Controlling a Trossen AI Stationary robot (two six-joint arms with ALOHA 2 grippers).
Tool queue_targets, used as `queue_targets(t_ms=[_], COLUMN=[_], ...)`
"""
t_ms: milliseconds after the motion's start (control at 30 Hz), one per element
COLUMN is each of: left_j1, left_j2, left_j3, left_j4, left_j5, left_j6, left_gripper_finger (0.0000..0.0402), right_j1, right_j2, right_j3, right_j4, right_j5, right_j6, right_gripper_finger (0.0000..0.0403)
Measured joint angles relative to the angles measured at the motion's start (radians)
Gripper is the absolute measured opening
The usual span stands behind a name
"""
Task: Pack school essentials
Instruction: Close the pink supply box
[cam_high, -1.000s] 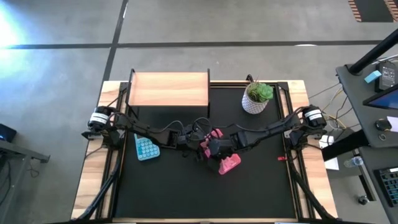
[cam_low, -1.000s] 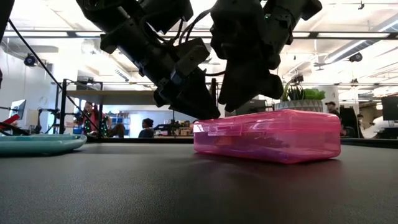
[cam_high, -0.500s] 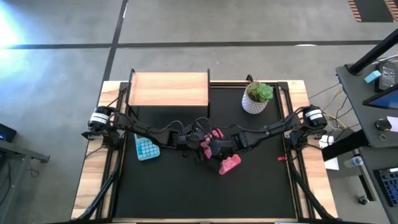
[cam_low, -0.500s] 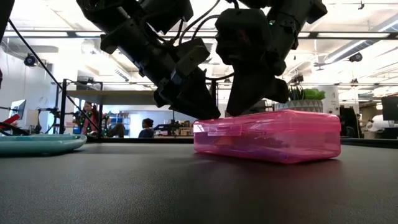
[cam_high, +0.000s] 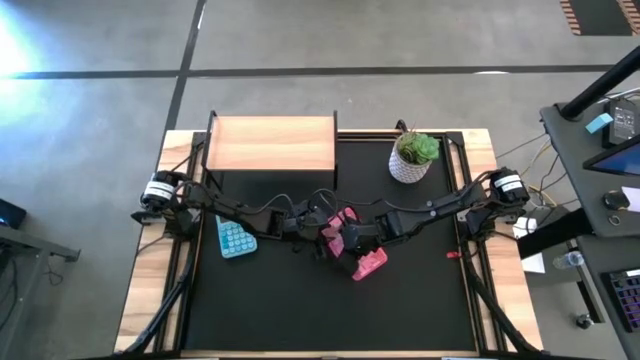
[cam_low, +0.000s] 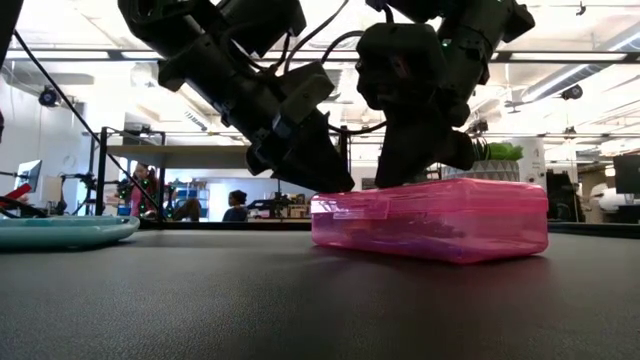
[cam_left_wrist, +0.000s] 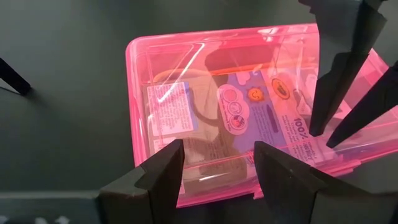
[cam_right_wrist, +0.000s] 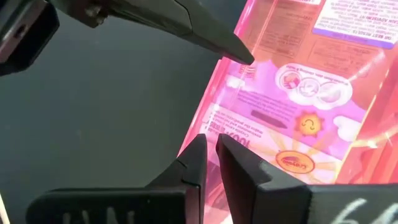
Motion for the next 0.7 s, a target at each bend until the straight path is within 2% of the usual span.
queue_targets(t_ms=[467, 700], left_j1=[-0.002, -0.026], left_j2=[0.037, -0.026], left_j3=[-0.002, -0.004], left_j4=[0.032, 0.059], left_j5=[-0.038, -0.054], left_j6=[0.026, 0.076], left_gripper_finger=[0.0183, 0.0183], right_j1=[0.0, 0.0], right_j2=[0.003, 0.003], right_j3=[-0.026, -0.028], right_j4=[0.024, 0.024], right_j5=[0.022, 0.022], right_j6=[0.0, 0.006], right_gripper_finger=[0.0036, 0.0036])
